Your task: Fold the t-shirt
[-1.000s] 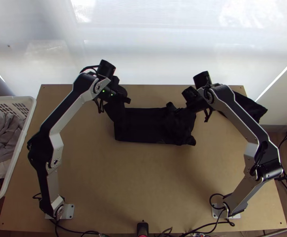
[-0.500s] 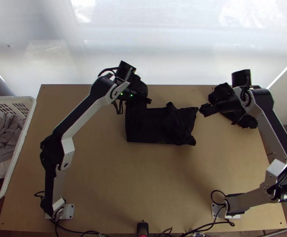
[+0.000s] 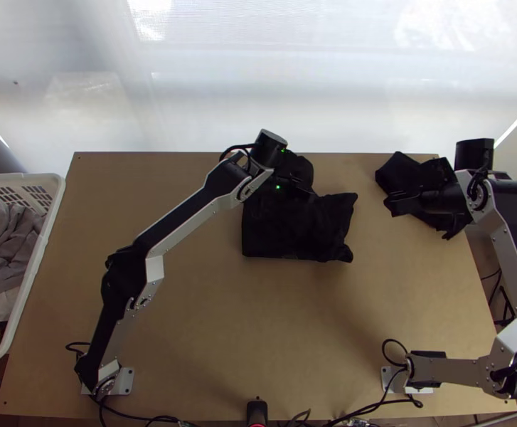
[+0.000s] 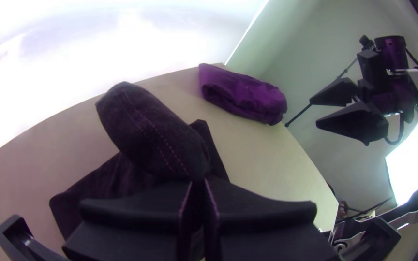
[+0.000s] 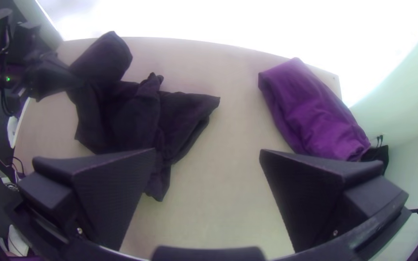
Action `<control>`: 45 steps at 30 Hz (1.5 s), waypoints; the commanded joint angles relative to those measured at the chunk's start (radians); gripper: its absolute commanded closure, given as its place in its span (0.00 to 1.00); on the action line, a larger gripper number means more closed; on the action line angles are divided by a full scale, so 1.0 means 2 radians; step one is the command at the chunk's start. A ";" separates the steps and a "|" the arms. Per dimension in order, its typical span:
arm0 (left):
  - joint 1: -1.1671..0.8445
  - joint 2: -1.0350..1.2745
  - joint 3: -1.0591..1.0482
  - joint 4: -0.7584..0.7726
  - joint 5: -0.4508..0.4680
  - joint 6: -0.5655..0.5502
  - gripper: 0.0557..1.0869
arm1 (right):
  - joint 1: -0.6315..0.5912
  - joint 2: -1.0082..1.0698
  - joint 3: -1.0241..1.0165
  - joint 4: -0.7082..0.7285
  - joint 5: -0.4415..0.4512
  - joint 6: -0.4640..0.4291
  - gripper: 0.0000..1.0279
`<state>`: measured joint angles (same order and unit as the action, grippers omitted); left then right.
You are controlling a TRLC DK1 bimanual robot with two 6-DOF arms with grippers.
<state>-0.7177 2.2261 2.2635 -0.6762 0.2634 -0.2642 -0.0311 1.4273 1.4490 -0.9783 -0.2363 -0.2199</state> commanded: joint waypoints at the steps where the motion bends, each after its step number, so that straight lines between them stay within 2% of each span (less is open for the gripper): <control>1: -0.022 0.028 0.003 0.050 0.019 -0.020 0.97 | -0.008 -0.021 -0.008 0.001 0.000 0.004 0.04; 15: -0.042 0.096 0.003 0.114 0.036 -0.034 0.96 | -0.007 -0.039 -0.033 -0.001 0.005 0.005 0.04; 16: -0.042 0.103 0.003 0.121 0.049 -0.034 0.90 | -0.007 -0.041 -0.036 -0.002 0.005 0.005 0.04; 18: -0.042 0.113 0.003 0.133 0.088 -0.037 0.58 | -0.006 -0.042 -0.043 -0.002 0.005 0.005 0.04; 20: -0.044 0.112 0.003 0.136 0.108 -0.037 0.24 | -0.003 -0.041 -0.050 -0.002 0.005 0.004 0.04; 21: -0.043 0.103 0.003 0.133 0.112 -0.036 0.12 | -0.001 -0.040 -0.052 -0.001 0.005 0.003 0.04; 22: -0.039 0.089 0.003 0.126 0.113 -0.035 0.06 | 0.003 -0.039 -0.055 0.000 0.005 0.002 0.04; 29: 0.061 -0.060 0.000 0.066 0.113 -0.038 0.06 | 0.046 0.003 -0.050 0.045 0.005 -0.004 0.04; 33: 0.137 -0.144 -0.035 0.031 0.112 -0.037 0.06 | 0.103 0.059 -0.012 0.070 0.005 -0.005 0.04; 36: 0.180 -0.178 -0.063 -0.010 0.112 -0.015 0.06 | 0.150 0.113 0.034 0.071 0.005 -0.007 0.04; 45: 0.196 -0.229 -0.211 -0.024 0.101 0.025 0.06 | 0.236 0.275 0.158 0.086 0.002 0.003 0.04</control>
<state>-0.3664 1.8606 2.0247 -0.6941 0.4808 -0.2573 0.3157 1.7618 1.6089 -0.8291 -0.2279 -0.2310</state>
